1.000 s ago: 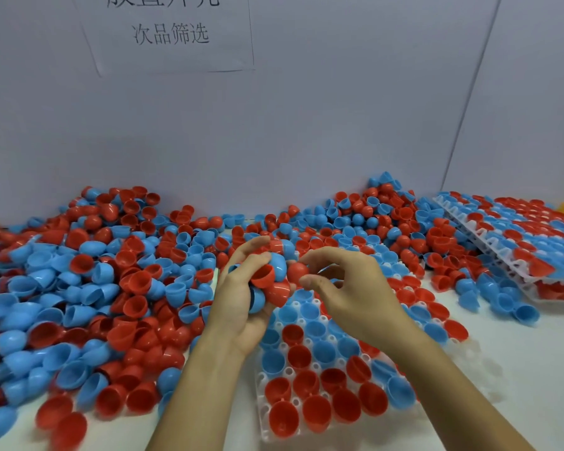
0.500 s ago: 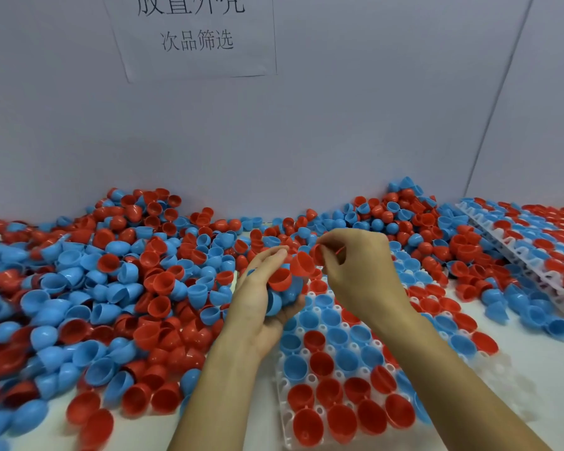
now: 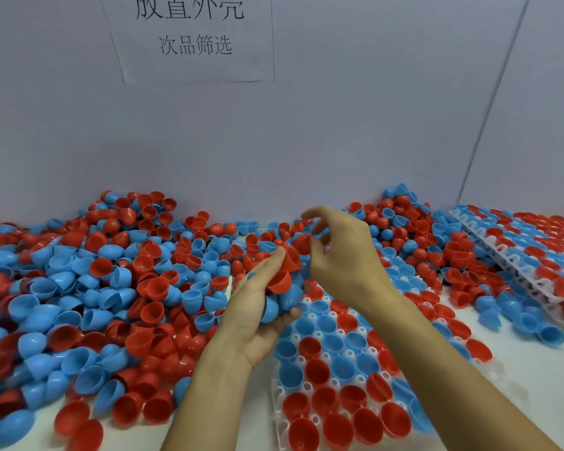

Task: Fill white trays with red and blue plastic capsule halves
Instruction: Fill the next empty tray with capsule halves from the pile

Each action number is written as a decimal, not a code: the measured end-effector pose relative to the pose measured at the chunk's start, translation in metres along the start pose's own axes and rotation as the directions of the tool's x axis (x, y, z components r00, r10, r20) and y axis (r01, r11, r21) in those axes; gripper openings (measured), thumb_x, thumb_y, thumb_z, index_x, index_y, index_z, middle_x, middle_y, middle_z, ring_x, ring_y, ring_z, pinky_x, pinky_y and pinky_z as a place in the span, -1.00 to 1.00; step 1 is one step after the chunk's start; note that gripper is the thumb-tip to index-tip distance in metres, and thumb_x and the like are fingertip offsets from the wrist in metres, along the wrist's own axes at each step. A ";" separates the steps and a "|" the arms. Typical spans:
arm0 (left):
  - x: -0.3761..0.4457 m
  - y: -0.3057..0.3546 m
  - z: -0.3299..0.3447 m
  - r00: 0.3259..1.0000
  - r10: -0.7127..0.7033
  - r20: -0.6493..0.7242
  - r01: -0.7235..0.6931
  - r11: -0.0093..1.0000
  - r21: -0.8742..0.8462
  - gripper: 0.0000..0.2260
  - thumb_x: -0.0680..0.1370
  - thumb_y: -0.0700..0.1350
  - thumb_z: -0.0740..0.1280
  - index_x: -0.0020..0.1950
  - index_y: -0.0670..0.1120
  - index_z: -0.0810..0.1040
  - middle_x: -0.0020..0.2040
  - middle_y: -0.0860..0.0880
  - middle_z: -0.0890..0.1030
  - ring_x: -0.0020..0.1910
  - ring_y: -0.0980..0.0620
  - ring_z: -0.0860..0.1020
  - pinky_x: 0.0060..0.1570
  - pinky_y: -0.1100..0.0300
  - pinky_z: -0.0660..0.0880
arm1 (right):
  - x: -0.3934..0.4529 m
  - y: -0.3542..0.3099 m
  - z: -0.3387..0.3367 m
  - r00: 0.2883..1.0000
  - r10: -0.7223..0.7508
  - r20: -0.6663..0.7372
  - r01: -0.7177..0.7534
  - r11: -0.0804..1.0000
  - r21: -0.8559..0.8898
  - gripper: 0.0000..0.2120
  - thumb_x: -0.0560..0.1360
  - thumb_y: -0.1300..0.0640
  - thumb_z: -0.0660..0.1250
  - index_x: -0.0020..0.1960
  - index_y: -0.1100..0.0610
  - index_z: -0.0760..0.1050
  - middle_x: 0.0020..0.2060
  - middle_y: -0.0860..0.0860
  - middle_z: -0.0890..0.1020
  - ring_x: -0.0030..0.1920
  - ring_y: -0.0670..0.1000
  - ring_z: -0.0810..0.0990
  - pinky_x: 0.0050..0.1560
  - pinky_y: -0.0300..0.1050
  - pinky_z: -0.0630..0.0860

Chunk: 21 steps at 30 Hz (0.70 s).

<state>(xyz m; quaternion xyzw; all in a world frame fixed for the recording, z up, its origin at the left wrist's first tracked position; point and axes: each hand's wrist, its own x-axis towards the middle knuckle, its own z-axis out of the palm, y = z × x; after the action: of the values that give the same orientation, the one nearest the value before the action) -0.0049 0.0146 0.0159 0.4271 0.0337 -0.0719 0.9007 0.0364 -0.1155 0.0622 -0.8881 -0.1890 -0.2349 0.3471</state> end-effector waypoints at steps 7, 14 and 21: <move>0.003 -0.001 -0.004 0.995 0.100 0.013 -0.101 0.991 0.091 -0.71 0.46 0.12 0.47 0.04 -0.05 0.73 -0.01 -0.11 0.71 -0.16 0.03 0.67 -0.45 0.23 0.53 | -0.005 0.004 -0.012 0.994 -0.008 0.113 -0.005 0.994 0.110 -0.93 0.50 0.08 0.45 -0.01 0.01 0.65 -0.32 -0.15 0.57 -0.26 -0.18 0.54 -0.24 -0.38 0.47; 0.002 -0.003 -0.005 0.987 0.097 0.130 -0.130 0.953 0.273 -0.76 0.45 0.06 0.46 0.00 -0.06 0.70 -0.04 -0.17 0.70 -0.19 -0.04 0.67 -0.45 0.18 0.50 | -0.009 0.016 -0.024 0.960 0.008 0.280 -0.051 0.988 0.147 -0.84 0.50 0.14 0.47 0.00 -0.09 0.60 -0.26 -0.13 0.62 -0.31 -0.22 0.58 -0.22 -0.34 0.55; 0.003 -0.009 0.001 0.988 0.090 0.125 -0.129 0.930 0.345 -0.62 0.36 0.12 0.49 0.10 -0.03 0.71 -0.11 -0.15 0.68 -0.25 -0.04 0.65 -0.47 0.19 0.49 | -0.024 0.035 -0.049 0.983 0.055 0.172 -0.074 0.992 0.104 -0.91 0.51 0.26 0.44 -0.04 0.12 0.69 -0.28 -0.06 0.69 -0.37 -0.13 0.66 -0.26 -0.30 0.61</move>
<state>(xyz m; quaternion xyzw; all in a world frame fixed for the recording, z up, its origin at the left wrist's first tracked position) -0.0038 0.0077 0.0094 0.5781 -0.0520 -0.0492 0.8128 0.0203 -0.1788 0.0626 -0.8899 -0.2014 -0.1365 0.3857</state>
